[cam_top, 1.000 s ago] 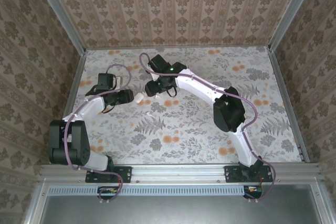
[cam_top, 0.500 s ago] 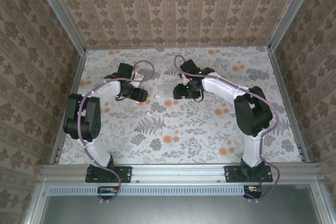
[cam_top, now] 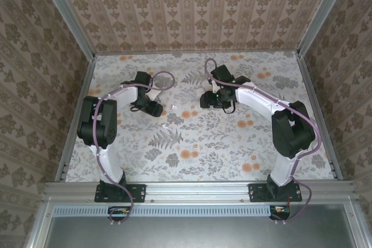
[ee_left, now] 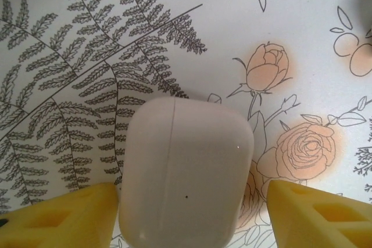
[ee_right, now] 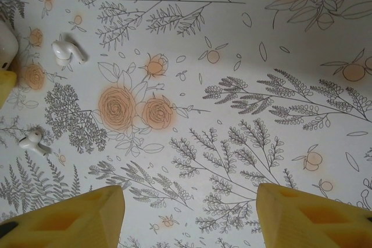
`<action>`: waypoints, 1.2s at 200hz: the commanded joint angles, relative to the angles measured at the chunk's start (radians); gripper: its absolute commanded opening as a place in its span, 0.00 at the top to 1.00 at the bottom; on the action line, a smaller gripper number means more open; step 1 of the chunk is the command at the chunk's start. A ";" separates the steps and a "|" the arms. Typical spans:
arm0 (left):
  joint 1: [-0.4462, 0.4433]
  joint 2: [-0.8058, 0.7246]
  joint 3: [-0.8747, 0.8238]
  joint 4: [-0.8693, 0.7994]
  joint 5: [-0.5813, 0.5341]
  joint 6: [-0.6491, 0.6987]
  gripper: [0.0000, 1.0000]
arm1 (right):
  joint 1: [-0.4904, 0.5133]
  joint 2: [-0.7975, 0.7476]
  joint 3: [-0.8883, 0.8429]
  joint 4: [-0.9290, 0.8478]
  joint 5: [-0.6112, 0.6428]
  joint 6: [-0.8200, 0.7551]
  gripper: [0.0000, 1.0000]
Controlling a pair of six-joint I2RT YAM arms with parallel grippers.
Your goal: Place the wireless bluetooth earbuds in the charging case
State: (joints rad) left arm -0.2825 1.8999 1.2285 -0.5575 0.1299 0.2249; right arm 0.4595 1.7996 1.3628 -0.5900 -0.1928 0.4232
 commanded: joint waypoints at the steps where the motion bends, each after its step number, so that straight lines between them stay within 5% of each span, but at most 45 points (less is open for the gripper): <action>1: -0.009 0.023 0.013 -0.025 -0.003 0.049 0.33 | -0.002 -0.041 -0.008 0.011 -0.019 0.012 0.37; 133: -0.112 -0.122 -0.084 0.053 -0.022 0.130 0.59 | -0.078 -0.132 -0.124 0.138 -0.204 0.123 0.38; 186: -0.222 -0.311 -0.185 0.202 0.203 0.150 0.60 | -0.128 -0.180 -0.222 0.266 -0.402 0.211 0.40; 240: -0.369 -0.415 -0.182 0.270 0.257 0.192 0.60 | -0.113 -0.219 -0.259 0.343 -0.525 0.269 0.40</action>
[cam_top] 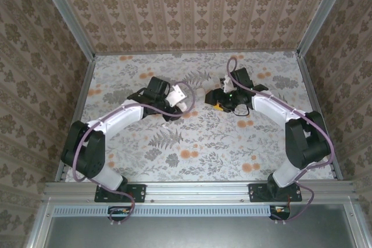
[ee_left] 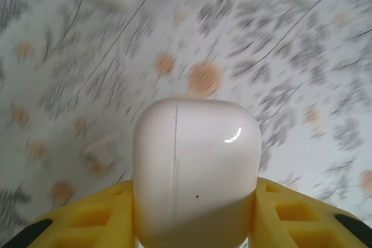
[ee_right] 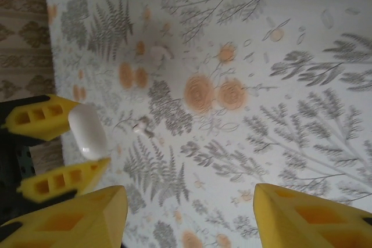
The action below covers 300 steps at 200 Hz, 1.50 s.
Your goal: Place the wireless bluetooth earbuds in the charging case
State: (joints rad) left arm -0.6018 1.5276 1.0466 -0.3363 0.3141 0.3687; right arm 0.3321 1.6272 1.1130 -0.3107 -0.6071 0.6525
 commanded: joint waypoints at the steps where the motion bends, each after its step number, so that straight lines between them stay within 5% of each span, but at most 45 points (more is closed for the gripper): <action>1: -0.052 -0.044 0.000 0.050 0.074 0.048 0.60 | 0.016 -0.048 -0.009 0.065 -0.111 0.040 0.40; 118: -0.174 -0.026 0.080 0.020 0.100 0.069 0.59 | 0.059 -0.074 -0.018 -0.063 -0.215 -0.068 0.41; 175: -0.183 -0.022 0.074 0.033 0.079 0.066 0.57 | 0.059 -0.076 -0.016 -0.053 -0.232 -0.074 0.82; 198: -0.183 -0.034 0.065 0.042 0.030 0.047 0.49 | 0.059 -0.087 -0.020 -0.025 -0.227 -0.071 0.91; 241: -0.130 -0.116 0.016 0.129 -0.033 -0.095 0.32 | 0.058 -0.165 -0.061 0.107 -0.185 -0.051 0.96; 276: -0.024 -0.247 -0.086 0.304 0.076 -0.331 0.14 | 0.058 -0.228 -0.110 0.287 -0.133 -0.011 0.95; 300: 0.027 -0.325 -0.152 0.440 0.173 -0.490 0.11 | 0.060 -0.292 -0.136 0.424 -0.108 0.016 0.96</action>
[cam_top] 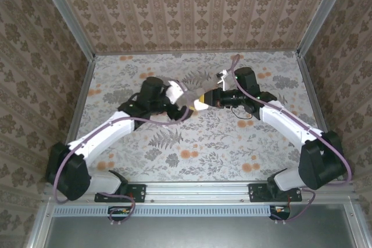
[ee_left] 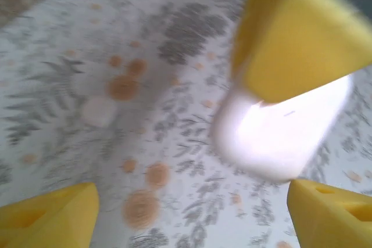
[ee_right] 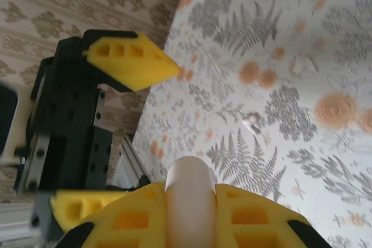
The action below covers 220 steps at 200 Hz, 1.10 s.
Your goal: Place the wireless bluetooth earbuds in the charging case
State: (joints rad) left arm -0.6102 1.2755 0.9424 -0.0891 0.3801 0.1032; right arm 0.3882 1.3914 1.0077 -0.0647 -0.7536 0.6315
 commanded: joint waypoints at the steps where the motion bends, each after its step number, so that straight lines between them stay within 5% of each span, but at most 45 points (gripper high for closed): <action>1: 0.038 -0.074 -0.050 0.199 0.110 -0.231 0.11 | 0.003 -0.058 -0.032 0.183 0.038 0.039 0.96; 73: 0.089 -0.114 -0.061 0.415 0.438 -0.531 0.16 | 0.025 -0.042 0.022 0.415 -0.033 0.035 0.95; 220: 0.135 0.009 -0.019 0.690 0.621 -0.844 0.33 | 0.071 -0.065 0.060 0.485 -0.057 0.026 0.95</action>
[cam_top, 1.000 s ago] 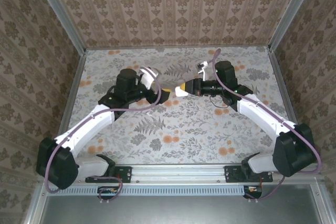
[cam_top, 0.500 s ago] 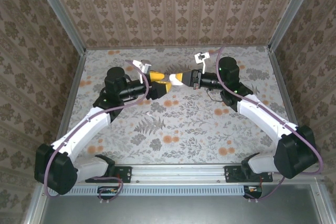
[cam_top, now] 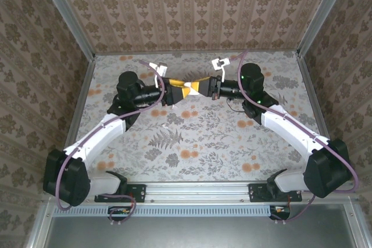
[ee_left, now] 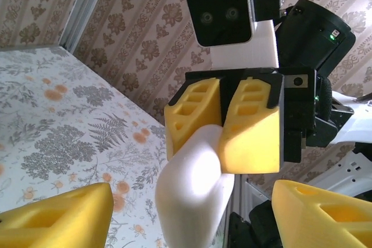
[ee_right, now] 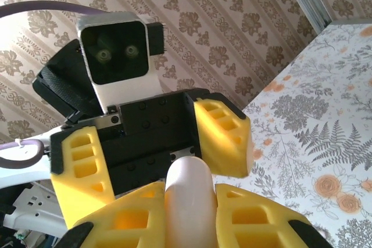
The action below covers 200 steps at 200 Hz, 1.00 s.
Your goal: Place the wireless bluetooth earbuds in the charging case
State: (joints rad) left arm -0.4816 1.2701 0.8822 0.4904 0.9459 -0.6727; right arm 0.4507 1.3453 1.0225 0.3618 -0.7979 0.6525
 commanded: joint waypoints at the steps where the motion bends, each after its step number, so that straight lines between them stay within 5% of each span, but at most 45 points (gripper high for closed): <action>1: 0.005 0.015 0.041 0.113 0.056 -0.068 0.33 | 0.008 -0.019 0.045 0.058 -0.012 0.005 0.95; 123: -0.010 0.057 0.038 0.153 0.102 -0.111 0.42 | 0.019 -0.062 0.033 0.031 0.040 -0.009 0.96; 200: -0.021 0.059 0.061 0.145 0.121 -0.108 0.72 | 0.023 -0.071 0.019 0.026 0.033 -0.008 0.96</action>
State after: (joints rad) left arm -0.4934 1.3289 0.8989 0.6235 1.0443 -0.7883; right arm 0.4629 1.3060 1.0317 0.3649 -0.7586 0.6544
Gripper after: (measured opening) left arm 0.337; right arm 0.176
